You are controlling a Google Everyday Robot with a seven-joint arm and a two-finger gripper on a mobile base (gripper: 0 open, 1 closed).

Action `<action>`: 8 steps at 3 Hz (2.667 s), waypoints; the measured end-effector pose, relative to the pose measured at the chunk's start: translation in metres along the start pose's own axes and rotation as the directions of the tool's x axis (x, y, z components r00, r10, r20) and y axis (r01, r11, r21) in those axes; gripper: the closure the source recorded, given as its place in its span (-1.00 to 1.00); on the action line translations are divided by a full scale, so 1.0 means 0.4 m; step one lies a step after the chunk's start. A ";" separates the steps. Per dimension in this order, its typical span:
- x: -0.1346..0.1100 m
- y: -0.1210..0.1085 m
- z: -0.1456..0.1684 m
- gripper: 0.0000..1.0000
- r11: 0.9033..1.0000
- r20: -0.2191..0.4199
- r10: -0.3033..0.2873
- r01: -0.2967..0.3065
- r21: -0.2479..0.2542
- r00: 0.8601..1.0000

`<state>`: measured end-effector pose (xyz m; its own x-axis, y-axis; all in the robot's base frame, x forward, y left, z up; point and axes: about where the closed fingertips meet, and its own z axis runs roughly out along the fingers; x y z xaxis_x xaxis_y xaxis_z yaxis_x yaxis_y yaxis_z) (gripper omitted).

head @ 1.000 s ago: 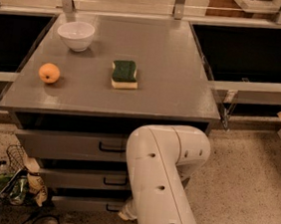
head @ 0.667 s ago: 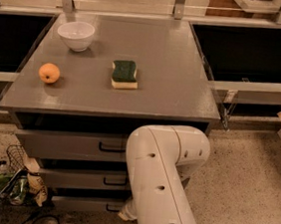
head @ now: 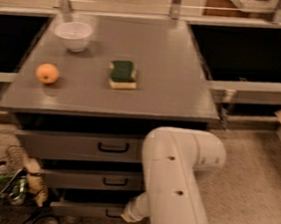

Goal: Open bottom drawer

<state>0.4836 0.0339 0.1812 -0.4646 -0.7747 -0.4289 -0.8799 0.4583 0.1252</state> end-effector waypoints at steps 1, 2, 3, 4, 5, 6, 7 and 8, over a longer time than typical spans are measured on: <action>-0.017 0.007 -0.025 1.00 1.000 0.009 -0.010 0.010 -0.009 1.000; -0.017 0.007 -0.025 1.00 1.000 0.009 -0.010 0.010 -0.009 1.000; -0.006 0.020 -0.028 1.00 1.000 0.003 -0.009 0.009 -0.023 1.000; -0.004 0.024 -0.038 1.00 1.000 0.012 -0.010 0.011 -0.024 1.000; 0.002 0.031 -0.048 1.00 1.000 0.015 -0.012 0.012 -0.024 1.000; 0.006 0.038 -0.065 1.00 1.000 0.019 -0.013 0.014 -0.023 1.000; -0.021 0.045 -0.138 1.00 0.999 0.079 -0.033 0.034 -0.003 0.996; -0.016 0.056 -0.171 1.00 0.999 0.073 -0.041 0.042 -0.003 0.996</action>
Offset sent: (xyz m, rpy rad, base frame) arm -0.0588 -0.0159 0.0480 0.1364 0.1336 0.0654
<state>0.4601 0.0192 0.2481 -0.4195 -0.7592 -0.4977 -0.8988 0.4244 0.1102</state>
